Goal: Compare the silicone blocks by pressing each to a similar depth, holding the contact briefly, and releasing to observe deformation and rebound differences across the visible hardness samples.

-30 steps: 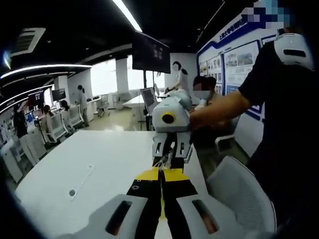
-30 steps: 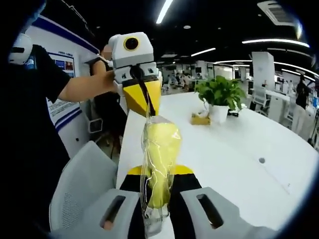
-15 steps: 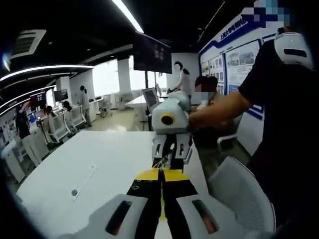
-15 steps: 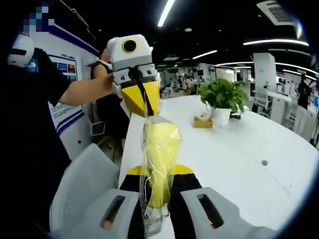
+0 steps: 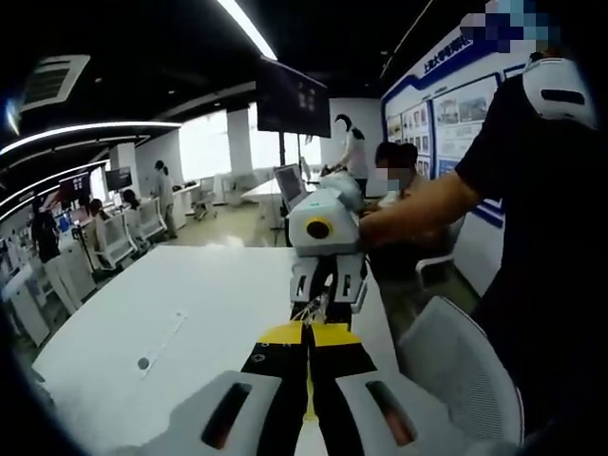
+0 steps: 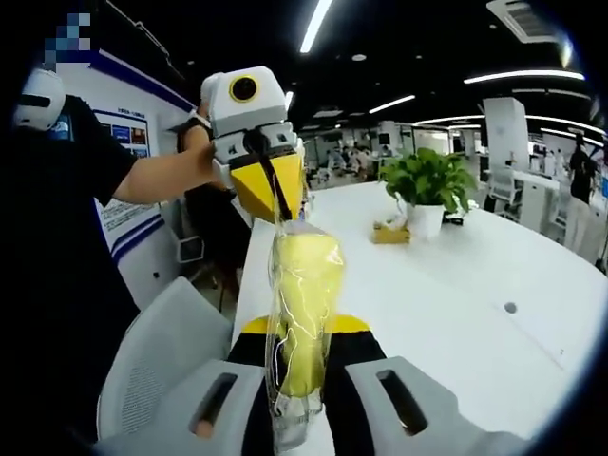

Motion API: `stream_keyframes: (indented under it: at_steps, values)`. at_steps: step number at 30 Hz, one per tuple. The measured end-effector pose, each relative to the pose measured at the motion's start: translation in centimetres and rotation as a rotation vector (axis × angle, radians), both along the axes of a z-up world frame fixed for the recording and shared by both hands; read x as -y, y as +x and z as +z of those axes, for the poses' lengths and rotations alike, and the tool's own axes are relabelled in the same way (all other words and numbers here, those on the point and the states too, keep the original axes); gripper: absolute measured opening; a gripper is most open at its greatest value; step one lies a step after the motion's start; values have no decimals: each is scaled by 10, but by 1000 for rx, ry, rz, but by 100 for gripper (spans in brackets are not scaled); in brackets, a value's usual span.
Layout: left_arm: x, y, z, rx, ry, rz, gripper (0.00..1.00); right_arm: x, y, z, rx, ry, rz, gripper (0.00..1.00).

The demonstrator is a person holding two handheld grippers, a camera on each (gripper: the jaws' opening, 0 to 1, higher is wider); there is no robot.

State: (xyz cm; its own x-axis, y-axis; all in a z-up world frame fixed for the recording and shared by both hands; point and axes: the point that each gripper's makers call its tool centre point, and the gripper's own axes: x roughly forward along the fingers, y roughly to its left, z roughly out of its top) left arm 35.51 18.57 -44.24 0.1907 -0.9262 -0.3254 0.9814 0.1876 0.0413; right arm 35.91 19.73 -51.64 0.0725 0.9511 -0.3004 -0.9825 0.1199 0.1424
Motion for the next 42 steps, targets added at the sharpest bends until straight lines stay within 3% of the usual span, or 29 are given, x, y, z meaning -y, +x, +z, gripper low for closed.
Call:
stream_keyframes:
  at_steps: [2,8,14,18,21,26,30,38,42]
  values:
    - [2,1,4,4,-8,1,0,1,-1,3,-52,18,-14,7]
    - [3,0,9,5,-19,-8,0,1,-4,7,-113,49,-17,10]
    - [2,0,10,5,-18,-14,0,0,-1,8,-89,59,-32,13]
    - [4,-1,11,6,-15,-23,0,0,-4,7,-108,61,-28,14]
    - [5,-3,10,-2,-14,-31,0,0,-3,2,-34,28,-25,17]
    - [5,-4,8,-9,-10,-36,0,0,-3,-3,-16,13,-35,26]
    - [4,-4,9,-14,-19,-37,0,-2,0,0,-2,45,-56,37]
    - [0,-1,7,-17,-19,-21,0,-1,3,3,-20,80,-94,48]
    - [-2,0,5,-16,-13,-18,0,7,8,9,-14,119,-153,49]
